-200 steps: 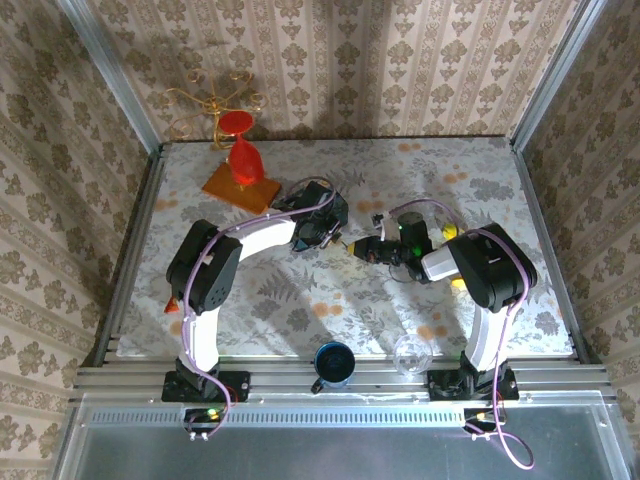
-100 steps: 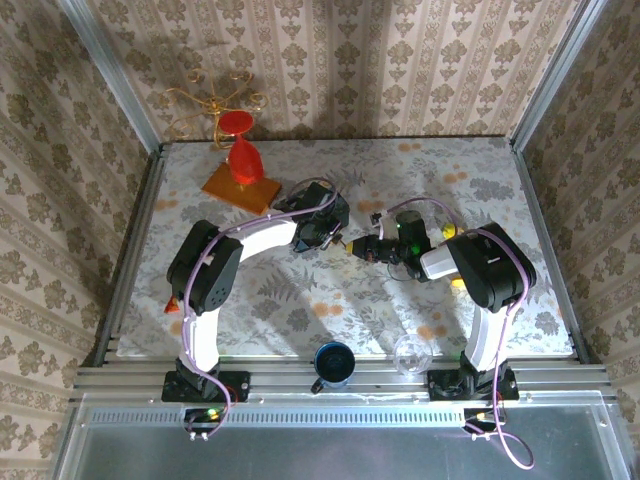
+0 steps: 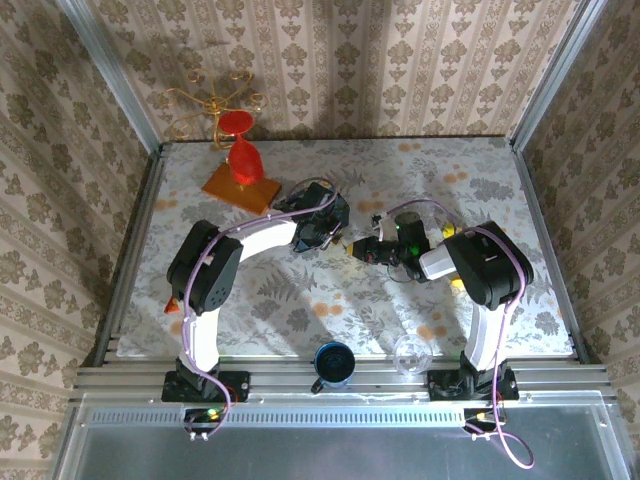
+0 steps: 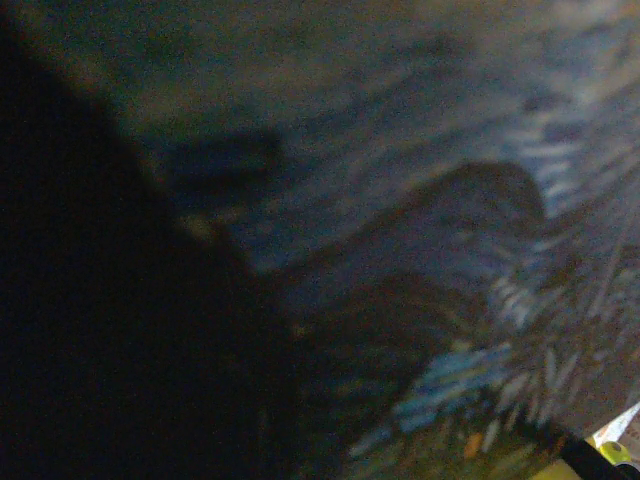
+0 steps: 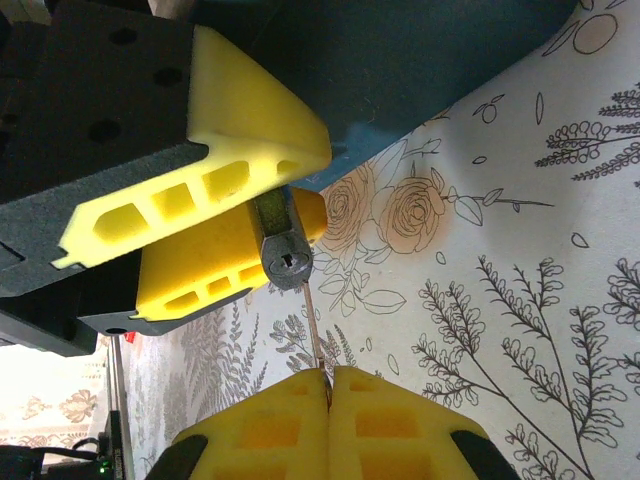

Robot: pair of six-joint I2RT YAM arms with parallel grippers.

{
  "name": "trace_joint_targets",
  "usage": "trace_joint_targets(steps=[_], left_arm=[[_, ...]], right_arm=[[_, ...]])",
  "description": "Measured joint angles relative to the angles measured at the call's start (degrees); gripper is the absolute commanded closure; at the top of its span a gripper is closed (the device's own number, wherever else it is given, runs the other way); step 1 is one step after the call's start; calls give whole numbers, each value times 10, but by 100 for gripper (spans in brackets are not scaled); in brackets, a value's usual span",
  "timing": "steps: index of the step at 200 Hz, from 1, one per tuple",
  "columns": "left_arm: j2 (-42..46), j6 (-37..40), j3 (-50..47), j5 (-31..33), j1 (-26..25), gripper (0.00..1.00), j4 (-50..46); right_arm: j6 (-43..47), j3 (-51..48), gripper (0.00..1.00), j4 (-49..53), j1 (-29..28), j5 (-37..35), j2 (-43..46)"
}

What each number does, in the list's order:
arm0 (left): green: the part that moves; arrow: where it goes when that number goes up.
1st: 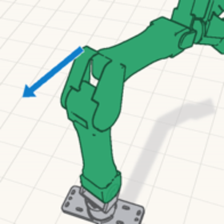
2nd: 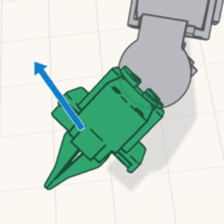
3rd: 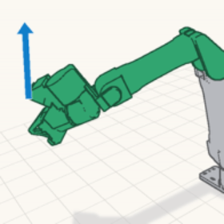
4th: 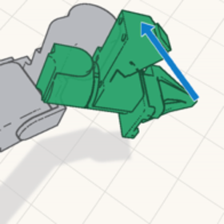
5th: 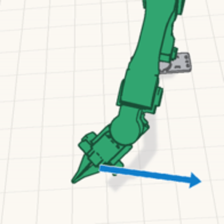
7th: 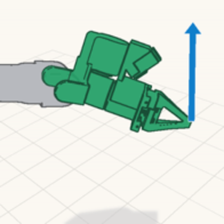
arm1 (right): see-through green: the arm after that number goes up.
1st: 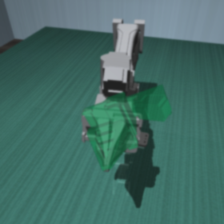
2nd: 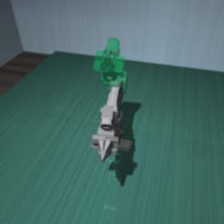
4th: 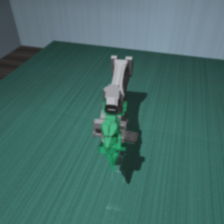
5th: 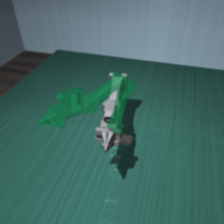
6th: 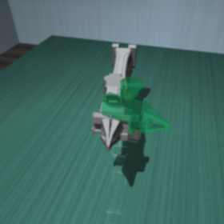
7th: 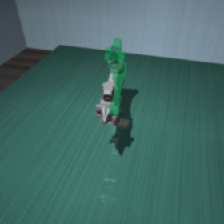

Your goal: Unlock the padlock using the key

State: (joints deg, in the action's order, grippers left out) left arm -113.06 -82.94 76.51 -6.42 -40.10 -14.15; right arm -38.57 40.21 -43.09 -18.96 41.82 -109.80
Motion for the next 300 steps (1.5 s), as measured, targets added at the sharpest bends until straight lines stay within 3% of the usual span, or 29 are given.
trace_joint_targets(steps=[300], left_arm=[[0, 0, 0, -3, 0, 98, 1]], right_arm=[[-6, 4, 100, -9, -1, 0, 0]])
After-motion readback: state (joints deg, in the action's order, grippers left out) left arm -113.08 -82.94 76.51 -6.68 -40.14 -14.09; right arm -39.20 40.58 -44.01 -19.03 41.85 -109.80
